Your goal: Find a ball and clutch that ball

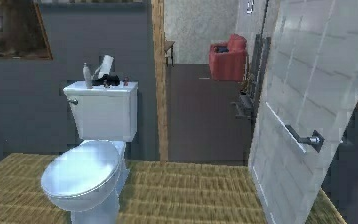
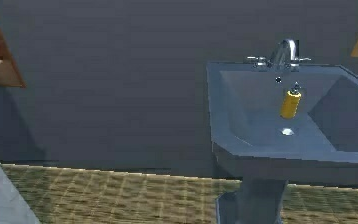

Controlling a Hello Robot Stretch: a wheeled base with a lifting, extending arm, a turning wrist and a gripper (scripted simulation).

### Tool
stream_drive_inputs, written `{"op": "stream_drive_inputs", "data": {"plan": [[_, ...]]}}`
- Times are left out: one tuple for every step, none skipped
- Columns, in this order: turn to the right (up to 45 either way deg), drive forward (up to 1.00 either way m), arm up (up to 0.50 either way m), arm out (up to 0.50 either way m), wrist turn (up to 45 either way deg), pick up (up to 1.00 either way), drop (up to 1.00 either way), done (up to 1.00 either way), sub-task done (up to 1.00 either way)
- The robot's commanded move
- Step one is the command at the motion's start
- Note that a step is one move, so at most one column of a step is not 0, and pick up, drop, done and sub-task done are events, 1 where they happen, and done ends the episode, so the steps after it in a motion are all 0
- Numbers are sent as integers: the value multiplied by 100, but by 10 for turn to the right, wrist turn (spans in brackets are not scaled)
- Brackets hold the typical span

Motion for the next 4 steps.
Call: {"op": "stream_drive_inputs", "data": {"plan": [[0, 100, 0, 0, 0, 0, 0, 0, 0], [-90, 0, 0, 0, 0, 0, 0, 0, 0], [-30, 0, 0, 0, 0, 0, 0, 0, 0], [0, 10, 0, 0, 0, 0, 0, 0, 0]]}}
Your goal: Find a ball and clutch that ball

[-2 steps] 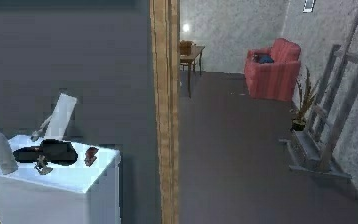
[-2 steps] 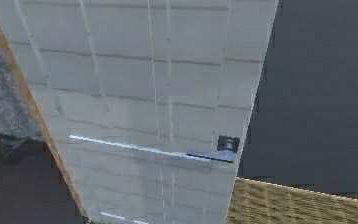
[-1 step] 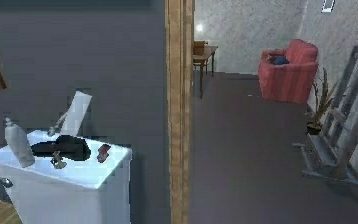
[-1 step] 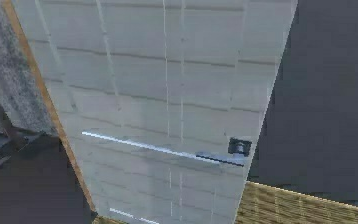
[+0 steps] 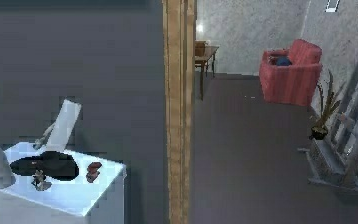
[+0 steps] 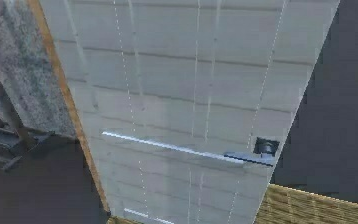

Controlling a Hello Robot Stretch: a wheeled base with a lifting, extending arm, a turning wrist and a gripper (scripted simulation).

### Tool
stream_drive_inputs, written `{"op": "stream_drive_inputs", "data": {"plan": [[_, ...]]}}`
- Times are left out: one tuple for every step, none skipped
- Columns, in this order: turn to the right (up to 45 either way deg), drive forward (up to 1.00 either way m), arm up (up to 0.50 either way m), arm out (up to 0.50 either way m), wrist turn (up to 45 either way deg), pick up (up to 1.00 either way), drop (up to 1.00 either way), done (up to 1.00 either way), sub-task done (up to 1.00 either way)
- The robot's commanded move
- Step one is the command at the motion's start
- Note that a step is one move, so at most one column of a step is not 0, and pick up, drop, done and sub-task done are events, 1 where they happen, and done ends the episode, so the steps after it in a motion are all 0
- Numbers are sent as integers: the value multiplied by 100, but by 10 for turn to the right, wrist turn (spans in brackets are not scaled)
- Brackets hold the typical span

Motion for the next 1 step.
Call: {"op": "stream_drive_inputs", "data": {"plan": [[450, 0, 0, 0, 0, 0, 0, 0, 0]]}}
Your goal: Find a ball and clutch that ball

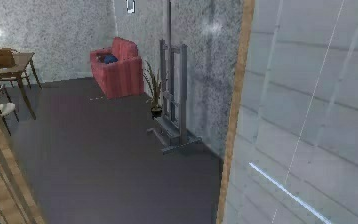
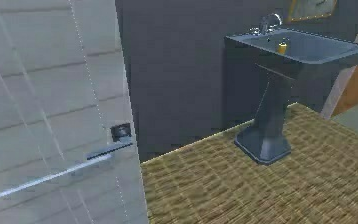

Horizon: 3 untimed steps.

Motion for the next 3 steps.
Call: {"op": "stream_drive_inputs", "data": {"plan": [[0, 65, 0, 0, 0, 0, 0, 0, 0], [-360, 0, 0, 0, 0, 0, 0, 0, 0], [0, 35, 0, 0, 0, 0, 0, 0, 0]]}}
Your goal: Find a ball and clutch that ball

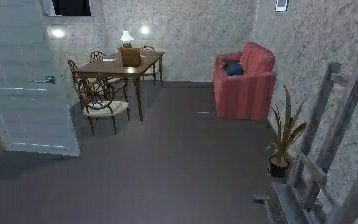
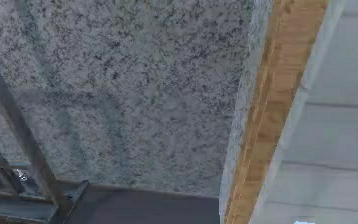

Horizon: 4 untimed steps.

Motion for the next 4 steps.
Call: {"op": "stream_drive_inputs", "data": {"plan": [[-390, 0, 0, 0, 0, 0, 0, 0, 0], [0, 35, 0, 0, 0, 0, 0, 0, 0], [-30, 0, 0, 0, 0, 0, 0, 0, 0], [450, 0, 0, 0, 0, 0, 0, 0, 0]]}}
